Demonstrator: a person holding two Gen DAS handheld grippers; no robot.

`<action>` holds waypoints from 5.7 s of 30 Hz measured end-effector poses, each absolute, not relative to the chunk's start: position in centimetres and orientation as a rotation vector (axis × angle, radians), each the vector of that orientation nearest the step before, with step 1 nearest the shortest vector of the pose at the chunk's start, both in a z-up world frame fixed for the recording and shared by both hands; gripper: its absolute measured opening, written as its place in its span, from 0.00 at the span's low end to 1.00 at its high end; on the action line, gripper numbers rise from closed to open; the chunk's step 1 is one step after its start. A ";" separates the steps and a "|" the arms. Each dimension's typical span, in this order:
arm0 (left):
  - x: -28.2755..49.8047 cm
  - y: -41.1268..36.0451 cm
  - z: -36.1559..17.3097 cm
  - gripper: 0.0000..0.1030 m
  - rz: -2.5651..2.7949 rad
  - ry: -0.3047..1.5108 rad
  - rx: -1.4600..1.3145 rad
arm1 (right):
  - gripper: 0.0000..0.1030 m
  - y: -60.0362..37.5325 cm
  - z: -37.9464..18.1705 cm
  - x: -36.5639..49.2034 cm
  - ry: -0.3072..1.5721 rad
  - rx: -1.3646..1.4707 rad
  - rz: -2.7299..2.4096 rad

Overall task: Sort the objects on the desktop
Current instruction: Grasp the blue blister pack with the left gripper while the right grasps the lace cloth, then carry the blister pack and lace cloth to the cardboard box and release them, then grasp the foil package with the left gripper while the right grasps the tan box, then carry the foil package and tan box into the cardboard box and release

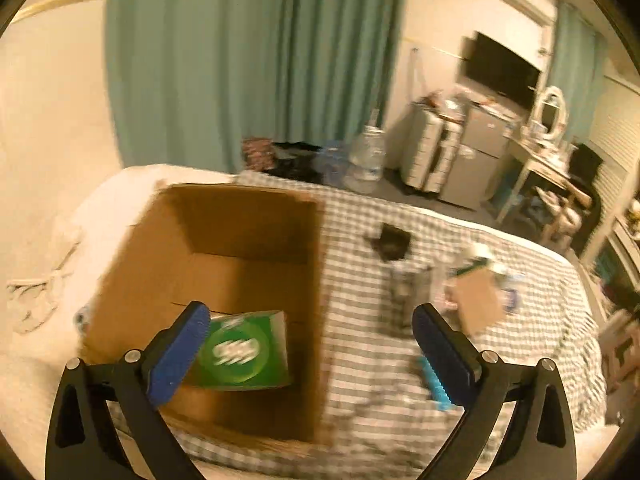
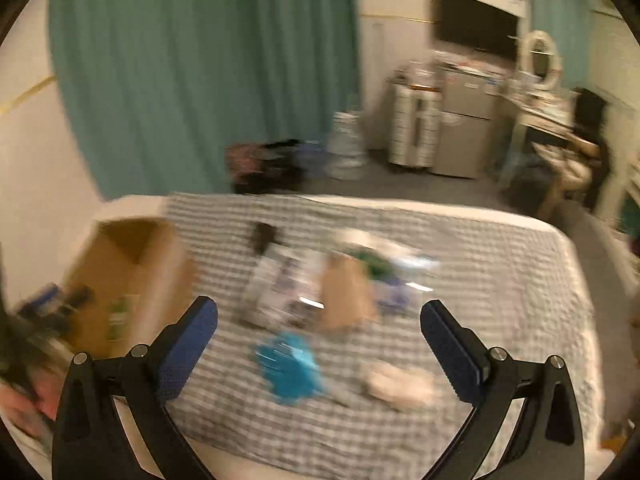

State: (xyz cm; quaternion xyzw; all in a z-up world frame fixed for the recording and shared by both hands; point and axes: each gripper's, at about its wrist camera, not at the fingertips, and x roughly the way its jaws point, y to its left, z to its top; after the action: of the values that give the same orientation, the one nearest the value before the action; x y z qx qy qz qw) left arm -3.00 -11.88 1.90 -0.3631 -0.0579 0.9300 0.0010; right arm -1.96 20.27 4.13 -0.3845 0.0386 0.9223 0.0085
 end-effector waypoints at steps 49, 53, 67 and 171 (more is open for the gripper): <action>-8.1 5.6 -17.8 0.70 2.496 -0.309 -1.722 | 0.11 29.0 -17.2 -4.9 0.411 -1.808 2.453; -7.4 5.3 -15.6 0.70 2.545 -0.293 -1.671 | 0.11 29.0 -14.3 -2.8 0.412 -1.727 2.528; -5.1 -6.1 1.6 0.70 2.840 -0.224 -1.211 | 0.11 19.6 -0.3 -0.4 0.342 -1.443 2.917; -9.0 0.7 -5.9 0.12 2.673 -0.024 -1.345 | 0.28 19.1 -7.8 -5.9 0.437 -1.613 2.670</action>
State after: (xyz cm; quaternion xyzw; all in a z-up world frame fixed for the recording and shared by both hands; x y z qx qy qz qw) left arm -8.98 0.66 -5.89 -0.4483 -0.0081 0.8908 0.0746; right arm -5.91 19.09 -7.77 -0.5122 0.1387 0.8476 -0.0041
